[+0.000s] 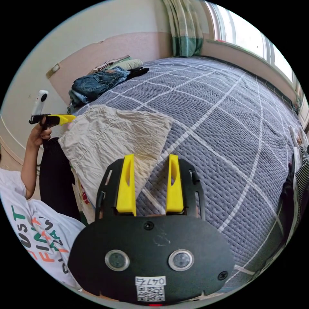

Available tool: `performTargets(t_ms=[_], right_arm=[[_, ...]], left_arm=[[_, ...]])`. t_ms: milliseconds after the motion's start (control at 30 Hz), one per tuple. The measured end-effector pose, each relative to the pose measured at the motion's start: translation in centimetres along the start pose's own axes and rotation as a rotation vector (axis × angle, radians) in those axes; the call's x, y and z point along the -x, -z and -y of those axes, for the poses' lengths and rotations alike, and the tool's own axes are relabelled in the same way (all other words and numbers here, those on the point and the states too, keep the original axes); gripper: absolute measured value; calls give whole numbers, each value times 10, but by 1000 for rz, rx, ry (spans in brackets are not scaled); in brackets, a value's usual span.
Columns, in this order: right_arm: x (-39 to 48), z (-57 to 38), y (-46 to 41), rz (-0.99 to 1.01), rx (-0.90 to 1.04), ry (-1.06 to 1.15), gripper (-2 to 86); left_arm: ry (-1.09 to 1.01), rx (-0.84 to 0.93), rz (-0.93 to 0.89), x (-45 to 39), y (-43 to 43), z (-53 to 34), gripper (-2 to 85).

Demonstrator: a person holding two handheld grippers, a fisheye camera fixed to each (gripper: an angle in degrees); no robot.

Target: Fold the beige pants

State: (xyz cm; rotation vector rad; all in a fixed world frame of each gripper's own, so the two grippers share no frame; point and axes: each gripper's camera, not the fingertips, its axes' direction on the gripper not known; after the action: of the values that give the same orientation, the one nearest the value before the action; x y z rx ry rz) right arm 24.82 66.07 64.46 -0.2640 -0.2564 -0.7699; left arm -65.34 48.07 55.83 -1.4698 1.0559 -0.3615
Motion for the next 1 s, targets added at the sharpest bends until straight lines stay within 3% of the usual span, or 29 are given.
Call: performTargets(t_ms=[100,233,333,500,767,1000], right_arm=[[-6,1,8,6,7,-14,114],[-13,2,21,4,21,-32,94],[-15,2,32,-2,21,-31,63],[-11,-2,54,-5,-25,34,7],[7,-12,112,-111,-127,101,-1],[-9,-23,207,-248,-206,106,-1]], left_arm=[[31,0,-101,5,-18,10,171],[36,99,5,-5,-61,25,183],[53,100,-22,-16,-89,30,172],[13,80,186,-47,-121,36,65],[-120,30,266,-106,-145,50,18],[-296,-35,137,-196,-166,109,12]])
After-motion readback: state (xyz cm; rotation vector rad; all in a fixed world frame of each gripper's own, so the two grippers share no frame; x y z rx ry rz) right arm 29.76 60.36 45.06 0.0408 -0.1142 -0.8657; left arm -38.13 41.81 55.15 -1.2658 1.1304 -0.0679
